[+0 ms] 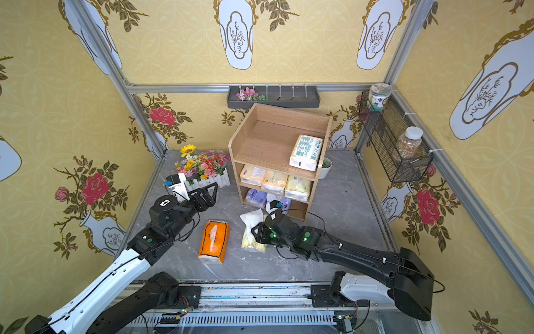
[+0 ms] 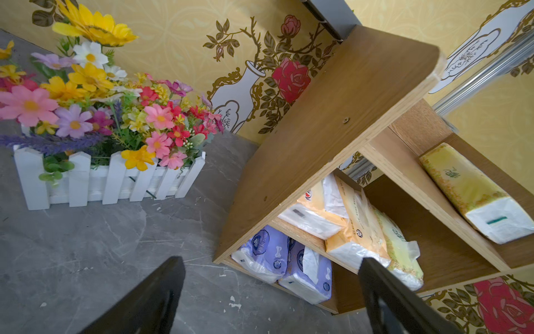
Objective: Remove the tissue boxes from the shelf
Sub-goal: Place the box of tissues at the center of the board.
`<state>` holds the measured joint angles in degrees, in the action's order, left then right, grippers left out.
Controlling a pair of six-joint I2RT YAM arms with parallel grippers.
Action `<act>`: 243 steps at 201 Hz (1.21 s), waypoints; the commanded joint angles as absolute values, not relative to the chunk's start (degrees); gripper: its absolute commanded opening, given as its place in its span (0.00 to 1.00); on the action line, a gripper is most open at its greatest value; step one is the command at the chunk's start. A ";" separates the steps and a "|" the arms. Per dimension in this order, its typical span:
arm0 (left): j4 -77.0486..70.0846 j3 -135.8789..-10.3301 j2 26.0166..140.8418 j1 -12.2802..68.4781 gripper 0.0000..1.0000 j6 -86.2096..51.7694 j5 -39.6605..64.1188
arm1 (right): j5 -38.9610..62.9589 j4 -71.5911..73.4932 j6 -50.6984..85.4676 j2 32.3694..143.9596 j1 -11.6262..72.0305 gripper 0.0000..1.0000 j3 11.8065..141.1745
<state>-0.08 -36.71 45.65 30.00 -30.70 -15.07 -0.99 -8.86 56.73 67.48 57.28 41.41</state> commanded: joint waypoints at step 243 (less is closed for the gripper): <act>-8.95 -31.22 44.66 29.71 1.00 -34.90 -11.95 | 12.43 19.82 62.68 95.29 59.99 0.68 41.38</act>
<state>-7.62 -31.73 44.97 29.74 -34.94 -12.23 12.62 16.73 64.03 94.59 59.96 40.77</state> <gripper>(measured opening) 0.997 0.619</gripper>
